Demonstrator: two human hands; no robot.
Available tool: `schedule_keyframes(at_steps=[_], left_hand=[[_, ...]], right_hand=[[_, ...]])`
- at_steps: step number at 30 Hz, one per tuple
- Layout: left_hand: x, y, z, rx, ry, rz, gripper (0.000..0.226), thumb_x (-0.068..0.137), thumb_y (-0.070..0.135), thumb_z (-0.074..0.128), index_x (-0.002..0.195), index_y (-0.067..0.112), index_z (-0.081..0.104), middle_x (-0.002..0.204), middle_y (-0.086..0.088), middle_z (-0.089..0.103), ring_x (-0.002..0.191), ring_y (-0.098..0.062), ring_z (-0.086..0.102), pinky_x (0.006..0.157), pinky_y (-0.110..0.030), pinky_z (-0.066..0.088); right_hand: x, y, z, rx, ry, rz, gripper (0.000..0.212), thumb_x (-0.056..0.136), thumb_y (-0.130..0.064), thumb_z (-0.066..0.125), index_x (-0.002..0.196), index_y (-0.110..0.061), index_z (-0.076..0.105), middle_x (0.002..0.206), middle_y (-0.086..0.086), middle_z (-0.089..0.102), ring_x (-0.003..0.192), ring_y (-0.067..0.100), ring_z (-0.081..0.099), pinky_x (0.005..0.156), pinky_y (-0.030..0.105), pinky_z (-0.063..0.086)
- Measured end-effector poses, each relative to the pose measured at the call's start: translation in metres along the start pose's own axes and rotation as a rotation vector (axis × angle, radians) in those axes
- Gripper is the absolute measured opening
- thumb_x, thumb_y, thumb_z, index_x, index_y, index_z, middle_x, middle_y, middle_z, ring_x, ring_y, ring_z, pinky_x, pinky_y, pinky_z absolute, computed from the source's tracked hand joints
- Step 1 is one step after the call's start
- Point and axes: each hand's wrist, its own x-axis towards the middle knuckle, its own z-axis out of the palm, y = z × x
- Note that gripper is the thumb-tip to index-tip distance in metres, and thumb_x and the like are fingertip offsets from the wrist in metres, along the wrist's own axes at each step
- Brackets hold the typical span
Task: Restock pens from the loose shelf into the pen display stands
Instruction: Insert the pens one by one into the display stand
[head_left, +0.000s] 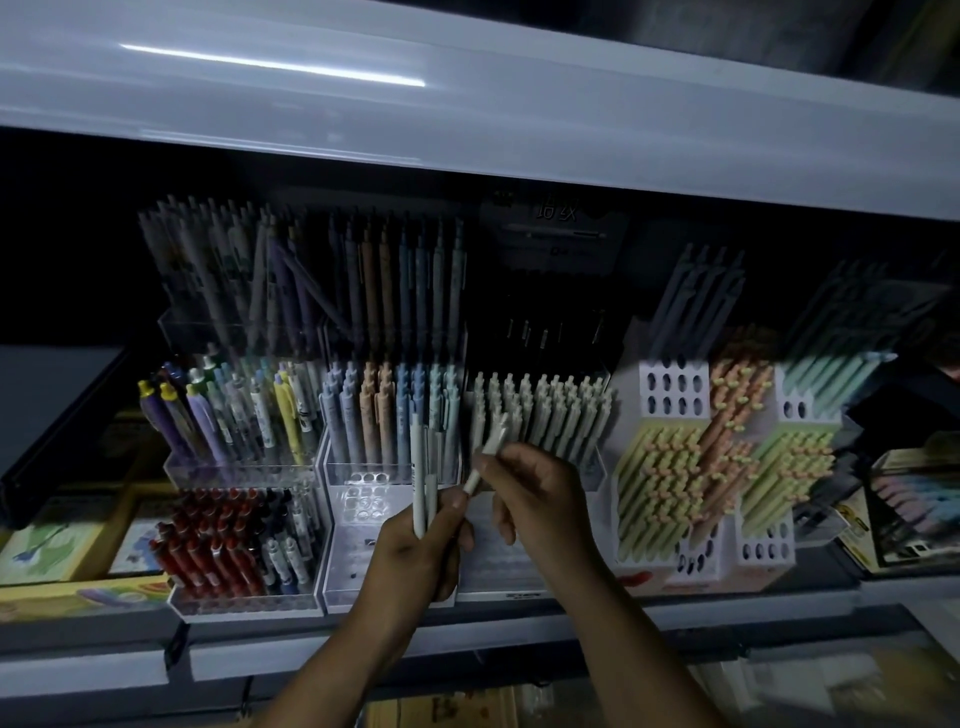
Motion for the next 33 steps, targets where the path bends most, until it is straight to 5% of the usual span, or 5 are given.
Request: schedule_keyframes(at_steps=[6, 13, 20, 24, 33], left_hand=[[0.003, -0.005, -0.004, -0.031, 0.054, -0.001, 0.026, 0.106, 0.025, 0.048, 0.113, 0.017, 0.072, 0.055, -0.002, 0.046, 0.039, -0.012, 0.025, 0.049, -0.027, 0.021], [0.002, 0.000, -0.003, -0.065, 0.038, -0.062, 0.033, 0.104, 0.034, 0.051, 0.088, 0.006, 0.059, 0.052, -0.001, 0.031, 0.042, -0.015, 0.022, 0.046, -0.025, 0.021], [0.000, 0.002, -0.006, -0.160, -0.046, -0.058, 0.051, 0.098, 0.060, 0.037, 0.066, 0.021, 0.029, 0.061, -0.002, 0.019, 0.050, -0.017, 0.012, 0.050, -0.029, 0.015], [0.000, 0.006, -0.007, -0.107, -0.051, -0.015, 0.050, 0.102, 0.052, 0.037, 0.060, 0.025, 0.035, 0.057, 0.001, 0.025, 0.048, -0.017, 0.016, 0.047, -0.027, 0.019], [-0.001, 0.007, -0.007, -0.059, -0.021, -0.022, 0.040, 0.107, 0.039, 0.039, 0.079, 0.011, 0.037, 0.058, -0.001, 0.030, 0.048, -0.016, 0.020, 0.046, -0.027, 0.024]], right_hand=[[0.012, -0.001, -0.030, 0.146, 0.325, -0.066, 0.013, 0.097, -0.011, 0.066, 0.086, -0.009, 0.073, 0.051, 0.013, 0.049, 0.043, 0.024, 0.041, 0.044, 0.033, 0.039], [0.030, 0.028, -0.048, -0.120, 0.471, -0.191, 0.008, 0.093, -0.021, 0.073, 0.094, -0.013, 0.076, 0.070, 0.005, 0.069, 0.068, 0.029, 0.067, 0.064, 0.053, 0.056], [0.033, 0.030, -0.037, -0.163, 0.483, -0.273, 0.006, 0.093, -0.017, 0.072, 0.087, -0.014, 0.073, 0.077, -0.002, 0.072, 0.076, 0.015, 0.072, 0.071, 0.046, 0.060], [0.040, 0.040, -0.038, -0.238, 0.444, -0.288, 0.012, 0.094, -0.017, 0.070, 0.083, -0.012, 0.071, 0.074, 0.000, 0.070, 0.073, 0.018, 0.071, 0.068, 0.048, 0.058], [0.034, 0.046, -0.030, -0.534, 0.369, -0.302, 0.032, 0.092, -0.012, 0.071, 0.067, -0.018, 0.053, 0.059, -0.016, 0.050, 0.060, -0.005, 0.056, 0.054, 0.011, 0.035]])
